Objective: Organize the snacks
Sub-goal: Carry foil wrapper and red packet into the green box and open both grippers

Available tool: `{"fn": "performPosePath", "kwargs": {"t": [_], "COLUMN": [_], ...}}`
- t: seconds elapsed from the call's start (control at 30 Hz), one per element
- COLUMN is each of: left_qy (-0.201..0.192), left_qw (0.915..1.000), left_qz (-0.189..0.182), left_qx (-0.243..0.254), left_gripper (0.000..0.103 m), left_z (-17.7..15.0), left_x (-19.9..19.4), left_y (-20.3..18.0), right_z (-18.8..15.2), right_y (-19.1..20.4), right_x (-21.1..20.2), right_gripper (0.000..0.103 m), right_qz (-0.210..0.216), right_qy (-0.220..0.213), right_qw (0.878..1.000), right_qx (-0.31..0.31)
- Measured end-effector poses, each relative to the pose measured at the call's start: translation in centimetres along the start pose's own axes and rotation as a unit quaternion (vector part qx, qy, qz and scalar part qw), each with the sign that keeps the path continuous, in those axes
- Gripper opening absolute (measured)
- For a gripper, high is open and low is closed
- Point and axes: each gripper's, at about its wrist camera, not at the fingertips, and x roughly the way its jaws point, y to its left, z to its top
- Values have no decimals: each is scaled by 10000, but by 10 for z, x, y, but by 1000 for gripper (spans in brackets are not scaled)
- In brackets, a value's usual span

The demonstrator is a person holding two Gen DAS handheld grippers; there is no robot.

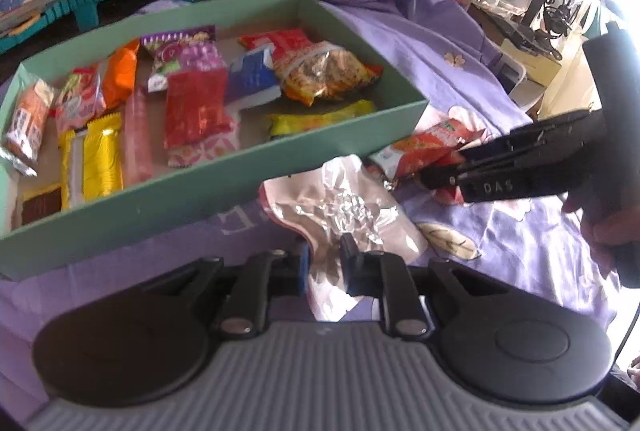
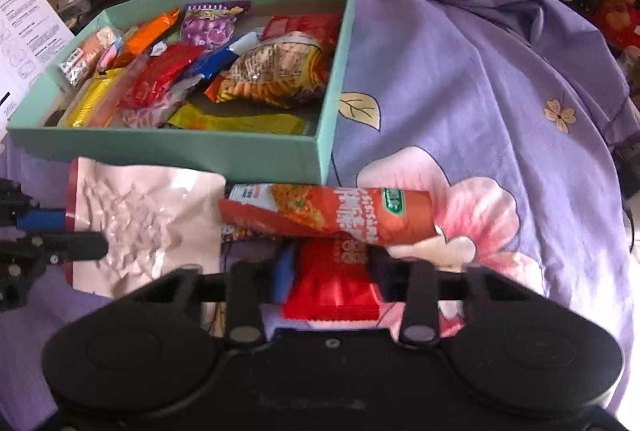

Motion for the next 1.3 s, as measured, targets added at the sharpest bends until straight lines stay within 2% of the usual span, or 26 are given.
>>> {"fn": "performPosePath", "kwargs": {"t": [0.07, 0.4, 0.9, 1.07, 1.3], "left_qy": [-71, -389, -1014, -1287, -1504], "left_qw": [10000, 9991, 9941, 9894, 9803], "left_qz": [24, 187, 381, 623, 1132], "left_qx": [30, 61, -42, -240, -604], "left_gripper": [9, 8, 8, 8, 8], "left_z": [2, -4, -11, -3, 15], "left_x": [-4, -39, -104, -125, -142], "left_y": [-2, 0, 5, 26, 80], "right_z": [-4, -20, 2, 20, 58], "right_y": [0, 22, 57, 68, 98], "right_x": [-5, -28, -79, -88, -84], "right_gripper": [34, 33, 33, 33, 33], "right_qz": [47, 494, 731, 844, 941], "right_qy": [20, 67, -497, -707, -855], "right_qw": [9998, 9976, 9956, 9936, 9919], "right_qx": [172, 479, 314, 268, 30]}}
